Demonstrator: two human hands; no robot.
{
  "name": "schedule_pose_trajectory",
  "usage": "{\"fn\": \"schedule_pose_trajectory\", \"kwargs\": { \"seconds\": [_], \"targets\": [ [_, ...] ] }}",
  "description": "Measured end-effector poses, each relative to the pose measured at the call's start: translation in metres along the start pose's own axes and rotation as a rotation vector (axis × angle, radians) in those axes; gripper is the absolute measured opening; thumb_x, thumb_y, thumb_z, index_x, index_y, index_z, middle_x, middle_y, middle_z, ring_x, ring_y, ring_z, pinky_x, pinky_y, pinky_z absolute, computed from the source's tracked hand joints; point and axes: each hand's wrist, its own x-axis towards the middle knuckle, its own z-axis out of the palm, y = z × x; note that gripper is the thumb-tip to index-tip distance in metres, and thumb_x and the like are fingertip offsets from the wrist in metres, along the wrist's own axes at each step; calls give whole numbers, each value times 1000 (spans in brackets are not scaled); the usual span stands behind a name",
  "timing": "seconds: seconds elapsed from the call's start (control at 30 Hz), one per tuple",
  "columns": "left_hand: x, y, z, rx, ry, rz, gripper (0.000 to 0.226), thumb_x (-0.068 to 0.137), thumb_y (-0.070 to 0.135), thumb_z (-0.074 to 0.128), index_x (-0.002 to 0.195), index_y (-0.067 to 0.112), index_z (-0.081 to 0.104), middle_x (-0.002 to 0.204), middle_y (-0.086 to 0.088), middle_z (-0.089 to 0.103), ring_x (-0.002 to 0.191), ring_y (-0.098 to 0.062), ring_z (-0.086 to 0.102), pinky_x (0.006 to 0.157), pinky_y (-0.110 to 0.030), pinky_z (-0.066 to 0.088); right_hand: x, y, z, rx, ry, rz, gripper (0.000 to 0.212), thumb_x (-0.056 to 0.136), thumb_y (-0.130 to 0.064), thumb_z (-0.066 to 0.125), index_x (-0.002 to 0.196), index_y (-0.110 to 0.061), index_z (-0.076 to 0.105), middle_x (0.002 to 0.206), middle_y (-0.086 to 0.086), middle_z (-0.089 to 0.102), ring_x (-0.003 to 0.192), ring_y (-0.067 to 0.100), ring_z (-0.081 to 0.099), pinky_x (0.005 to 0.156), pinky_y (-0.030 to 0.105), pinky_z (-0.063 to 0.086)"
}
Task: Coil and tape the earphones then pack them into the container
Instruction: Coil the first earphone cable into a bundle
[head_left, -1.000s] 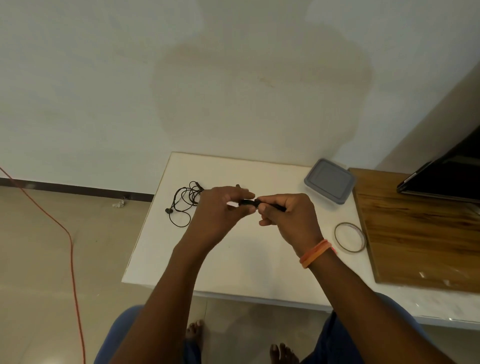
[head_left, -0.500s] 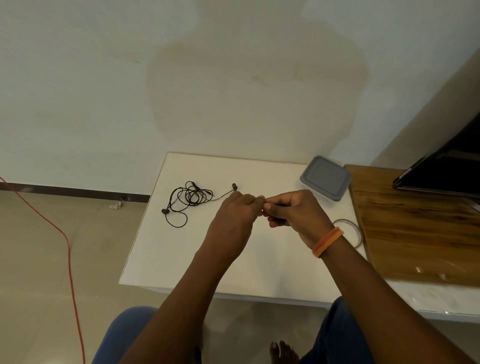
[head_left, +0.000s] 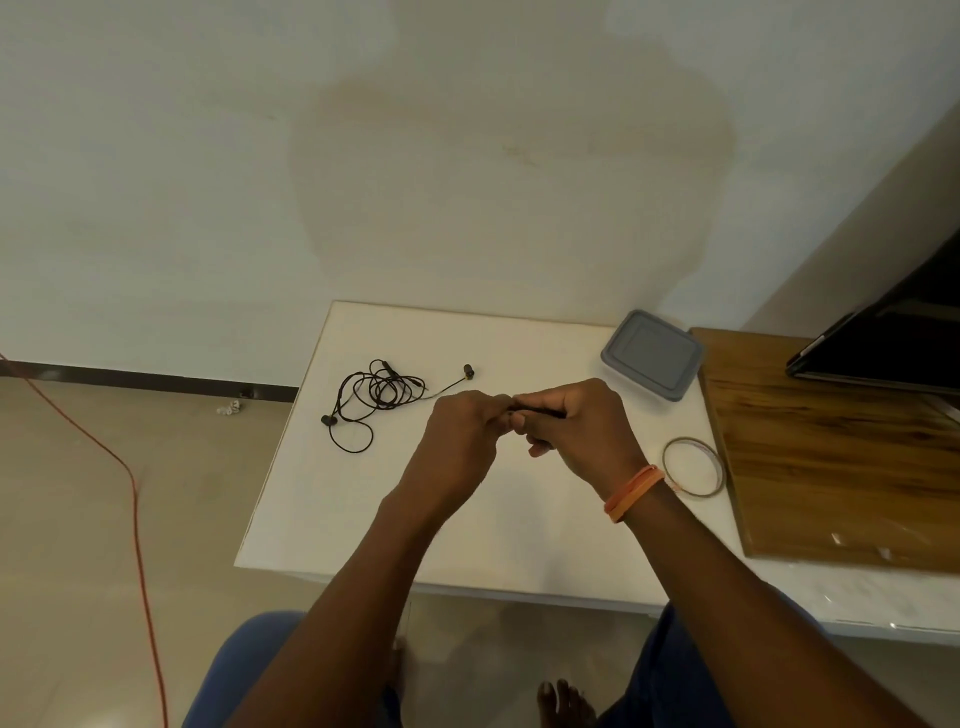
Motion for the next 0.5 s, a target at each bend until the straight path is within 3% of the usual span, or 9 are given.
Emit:
{"fn": "schedule_pose_trajectory", "kwargs": {
  "seconds": [0.1,0.23,0.33,0.4,0.5],
  "targets": [
    [-1,-3,-10,-18,-102,25,14,96,16,60,88,10,70,60,8,45,59,-10,43,58,-25,31,-2,-3,-3,175,-54,83,15,81,-3,74,95,-7,77,78,15,74,60,19,67,62,24,59],
    [-4,3,-6,67,-155,109,6,90,15,65,89,9,63,75,-2,52,73,-21,49,65,-34,38,-2,-2,-8,407,-53,278,13,80,5,72,93,3,75,81,22,72,58,21,62,60,25,57],
    [-7,6,5,281,-50,119,21,85,21,72,100,9,63,86,-6,61,80,-21,52,63,-33,37,-1,-4,-7,451,-67,336,10,80,6,71,90,5,74,77,20,73,58,21,64,59,24,57],
    [-10,6,9,442,-4,149,40,76,8,78,113,2,64,93,-9,69,77,-28,60,59,-35,44,1,-4,-7,492,-83,359,8,80,6,70,88,6,73,72,18,72,58,20,66,60,24,56],
    [-13,2,15,473,30,311,59,67,-6,75,125,-4,59,97,-9,72,69,-29,61,60,-36,48,4,-2,-15,443,-143,363,9,82,7,67,89,8,72,71,17,71,59,19,67,61,26,58]
  ]
}}
